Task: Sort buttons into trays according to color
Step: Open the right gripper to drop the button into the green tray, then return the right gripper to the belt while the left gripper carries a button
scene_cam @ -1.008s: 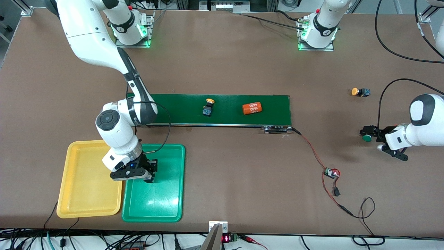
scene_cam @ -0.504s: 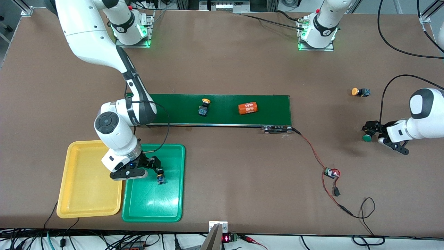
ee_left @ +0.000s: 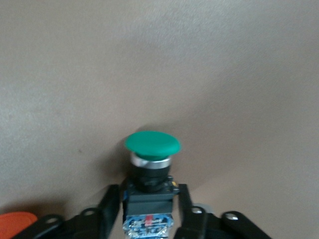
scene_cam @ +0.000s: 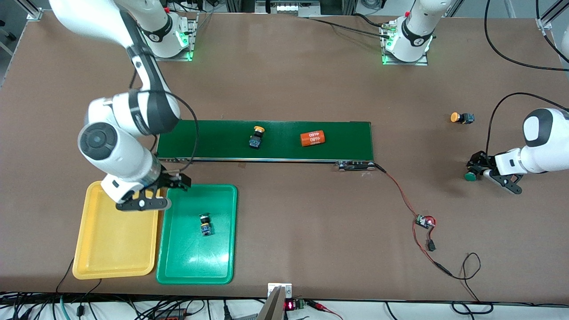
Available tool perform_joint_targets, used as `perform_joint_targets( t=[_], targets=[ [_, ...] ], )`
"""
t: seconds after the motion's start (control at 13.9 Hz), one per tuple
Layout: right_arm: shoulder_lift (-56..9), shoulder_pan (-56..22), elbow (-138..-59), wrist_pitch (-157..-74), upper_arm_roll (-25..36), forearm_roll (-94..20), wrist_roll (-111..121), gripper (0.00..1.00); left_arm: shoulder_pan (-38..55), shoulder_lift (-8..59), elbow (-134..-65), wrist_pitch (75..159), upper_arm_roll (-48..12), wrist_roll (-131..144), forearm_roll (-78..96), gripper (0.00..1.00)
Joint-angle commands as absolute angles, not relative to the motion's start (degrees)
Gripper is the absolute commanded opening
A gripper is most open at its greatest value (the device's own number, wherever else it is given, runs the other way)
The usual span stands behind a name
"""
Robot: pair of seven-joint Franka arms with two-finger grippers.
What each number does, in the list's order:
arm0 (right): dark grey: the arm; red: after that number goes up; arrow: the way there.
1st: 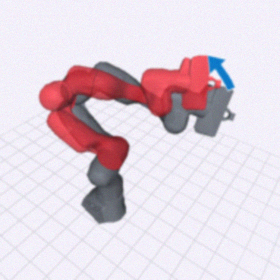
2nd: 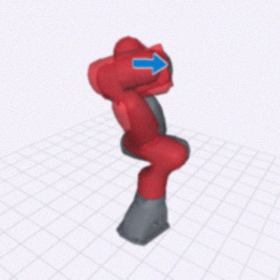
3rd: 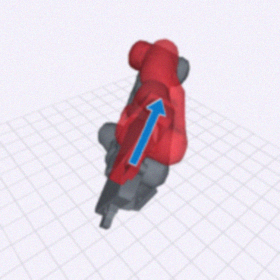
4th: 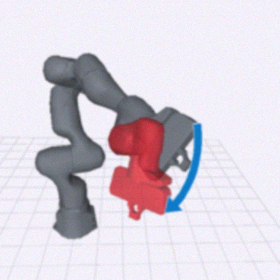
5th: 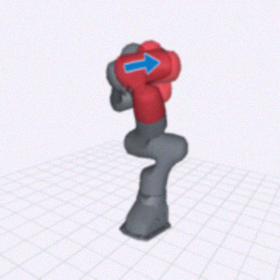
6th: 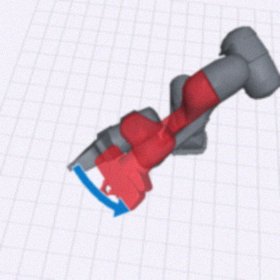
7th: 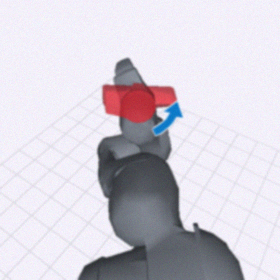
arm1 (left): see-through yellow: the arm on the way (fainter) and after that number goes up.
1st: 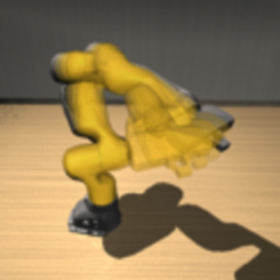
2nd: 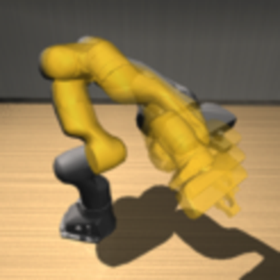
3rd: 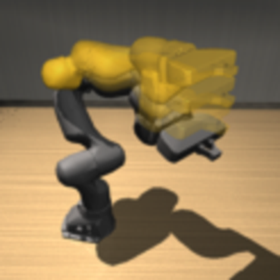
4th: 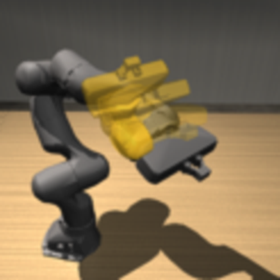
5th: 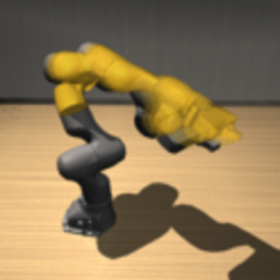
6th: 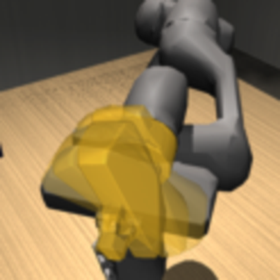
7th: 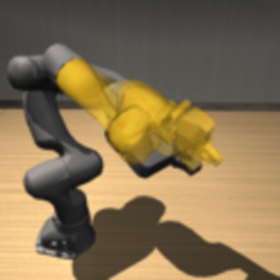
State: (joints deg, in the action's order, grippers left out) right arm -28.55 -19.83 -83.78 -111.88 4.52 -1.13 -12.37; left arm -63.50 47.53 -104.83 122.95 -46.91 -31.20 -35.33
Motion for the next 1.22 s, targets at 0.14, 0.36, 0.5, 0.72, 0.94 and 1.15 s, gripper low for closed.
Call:
perform_joint_targets(
  t=[0.14,0.36,0.5,0.72,0.94,1.15],
  targets=[
    [-16.8,-20.2,-102.0,-114.3,4.1,-5.2,-15.2,1.00,-63.9,45.5,-106.1,122.3,-48.9,-30.7,-35.6,0.00],
    [-11.4,-20.6,-113.9,-123.5,4.0,-5.3,-15.4,1.00,-63.9,45.7,-106.3,113.4,-54.7,-22.6,-35.4,0.00],
    [-9.1,-22.6,-119.8,-128.7,3.9,-5.4,-21.5,1.00,-64.3,45.7,-107.1,112.0,-58.0,-19.0,-35.5,0.00],
    [-9.8,-27.2,-122.1,-131.9,3.9,-5.3,-28.1,1.00,-64.2,45.7,-107.7,110.8,-62.0,-16.0,-35.4,0.00],
    [-10.8,-28.8,-122.5,-133.8,3.9,-5.4,-30.4,1.00,-63.8,45.7,-108.0,107.9,-65.9,-7.0,-35.4,0.00],
    [-11.7,-30.1,-122.5,-134.4,3.9,-5.3,-32.7,1.00,-64.6,45.7,-111.0,107.6,-69.2,-1.9,-35.4,0.00]
  ],
)
